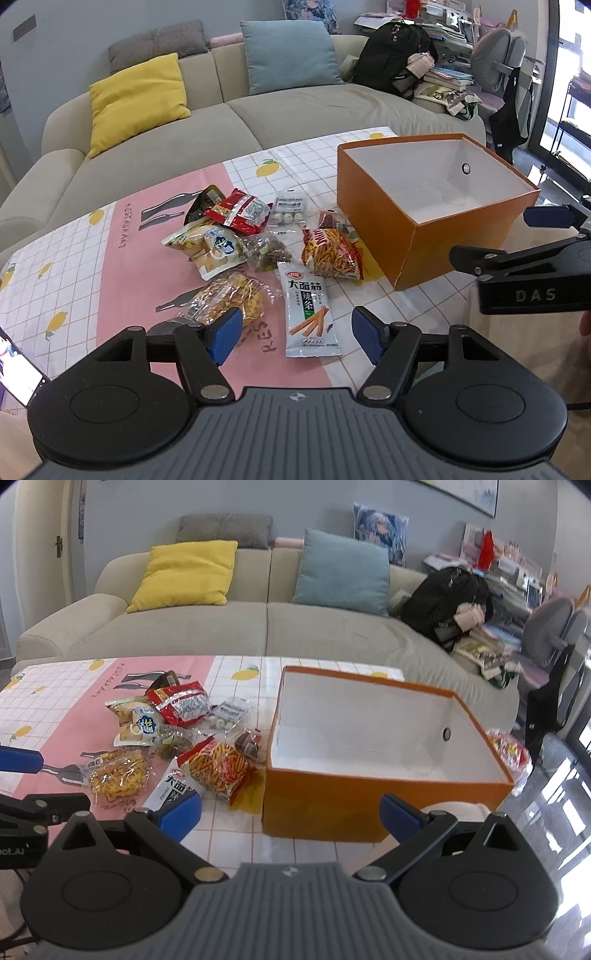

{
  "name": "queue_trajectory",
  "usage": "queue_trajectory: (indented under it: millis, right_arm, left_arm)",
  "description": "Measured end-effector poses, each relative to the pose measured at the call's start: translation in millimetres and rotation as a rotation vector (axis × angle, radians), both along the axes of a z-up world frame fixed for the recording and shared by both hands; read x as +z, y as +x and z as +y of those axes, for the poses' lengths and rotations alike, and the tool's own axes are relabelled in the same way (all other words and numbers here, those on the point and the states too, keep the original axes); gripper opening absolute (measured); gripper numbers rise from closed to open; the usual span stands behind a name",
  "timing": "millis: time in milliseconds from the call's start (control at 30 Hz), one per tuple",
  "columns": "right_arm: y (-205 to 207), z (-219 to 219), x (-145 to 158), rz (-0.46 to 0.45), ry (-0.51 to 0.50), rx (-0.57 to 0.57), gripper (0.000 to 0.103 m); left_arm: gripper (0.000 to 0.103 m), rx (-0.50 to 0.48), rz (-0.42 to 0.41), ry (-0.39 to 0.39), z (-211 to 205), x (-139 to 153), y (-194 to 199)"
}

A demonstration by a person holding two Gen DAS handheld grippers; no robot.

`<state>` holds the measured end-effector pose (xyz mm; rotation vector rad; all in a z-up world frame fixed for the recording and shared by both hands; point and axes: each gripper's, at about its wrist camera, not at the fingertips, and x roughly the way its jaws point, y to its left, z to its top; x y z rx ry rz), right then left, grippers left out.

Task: Organize snacks
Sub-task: 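Grasp the clear cracker bag with left tool while right tool grasps red Mini bag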

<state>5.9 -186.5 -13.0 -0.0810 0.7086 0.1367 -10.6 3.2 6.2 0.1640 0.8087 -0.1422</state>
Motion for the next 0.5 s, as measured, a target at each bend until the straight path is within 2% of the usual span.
queue_trajectory:
  millis: [133, 200, 233, 300, 500]
  right_arm:
    - [-0.8, -1.3, 6.4, -0.002, 0.031, 0.014, 0.1]
    - [-0.6, 1.1, 10.4, -0.014, 0.054, 0.044, 0.098]
    - [1.3, 2.3, 11.4, -0.013, 0.069, 0.064, 0.095]
    - [8.2, 8.3, 11.5, -0.002, 0.085, 0.099, 0.081]
    - [33.0, 35.4, 8.8, -0.008, 0.094, 0.182, 0.073]
  left_arm:
    - [0.085, 0.024, 0.026, -0.02, 16.0, 0.8, 9.6]
    - [0.086, 0.002, 0.037, -0.019, 22.1, 0.9, 15.2]
    - [0.086, -0.013, 0.037, -0.011, 24.1, 0.5, 17.6]
    - [0.087, -0.032, 0.034, 0.007, 28.4, 0.0, 22.9]
    - [0.087, -0.098, 0.051, 0.056, 43.4, -8.6, 43.7]
